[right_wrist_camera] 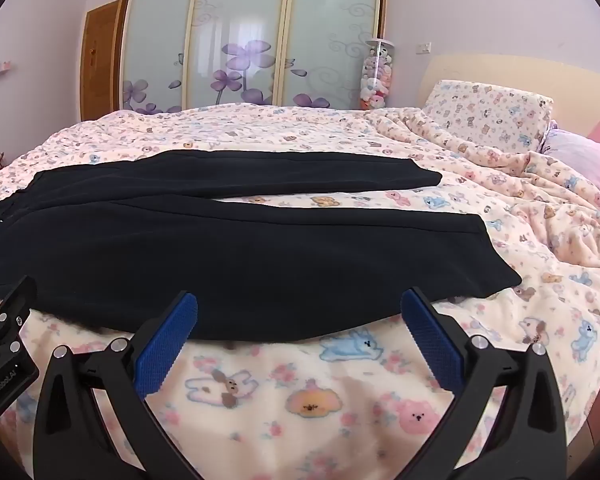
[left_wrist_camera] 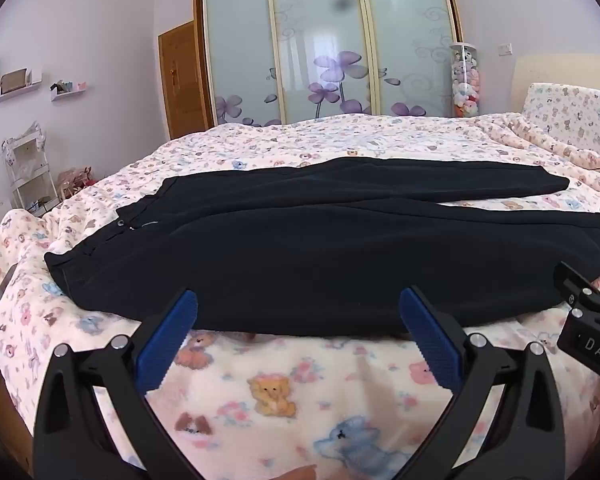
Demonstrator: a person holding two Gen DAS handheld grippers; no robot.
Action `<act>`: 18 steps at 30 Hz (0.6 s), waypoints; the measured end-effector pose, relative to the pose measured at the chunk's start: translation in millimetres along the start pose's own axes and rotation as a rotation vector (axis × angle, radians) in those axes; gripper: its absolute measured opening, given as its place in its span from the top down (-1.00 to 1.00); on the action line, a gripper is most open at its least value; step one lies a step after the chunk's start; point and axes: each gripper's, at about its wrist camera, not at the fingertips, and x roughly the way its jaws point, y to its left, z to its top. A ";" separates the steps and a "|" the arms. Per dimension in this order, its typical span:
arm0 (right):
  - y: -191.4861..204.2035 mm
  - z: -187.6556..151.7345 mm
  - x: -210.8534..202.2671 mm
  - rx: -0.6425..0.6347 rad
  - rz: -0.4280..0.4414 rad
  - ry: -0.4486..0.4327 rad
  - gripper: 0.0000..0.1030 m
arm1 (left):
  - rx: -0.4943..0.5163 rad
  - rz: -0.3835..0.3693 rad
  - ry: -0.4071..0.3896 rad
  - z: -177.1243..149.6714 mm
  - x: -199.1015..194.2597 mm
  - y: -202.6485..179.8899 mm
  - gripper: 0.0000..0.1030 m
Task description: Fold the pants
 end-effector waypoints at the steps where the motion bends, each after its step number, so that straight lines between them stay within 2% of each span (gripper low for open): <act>1: -0.1 0.0 0.1 -0.001 0.000 0.000 -0.97 | 0.000 0.000 0.000 0.0 0.0 0.1 -0.97; 18: -1.0 -0.3 0.7 -0.001 -0.001 0.004 -0.97 | 0.004 0.001 0.002 0.0 0.1 -0.2 -0.97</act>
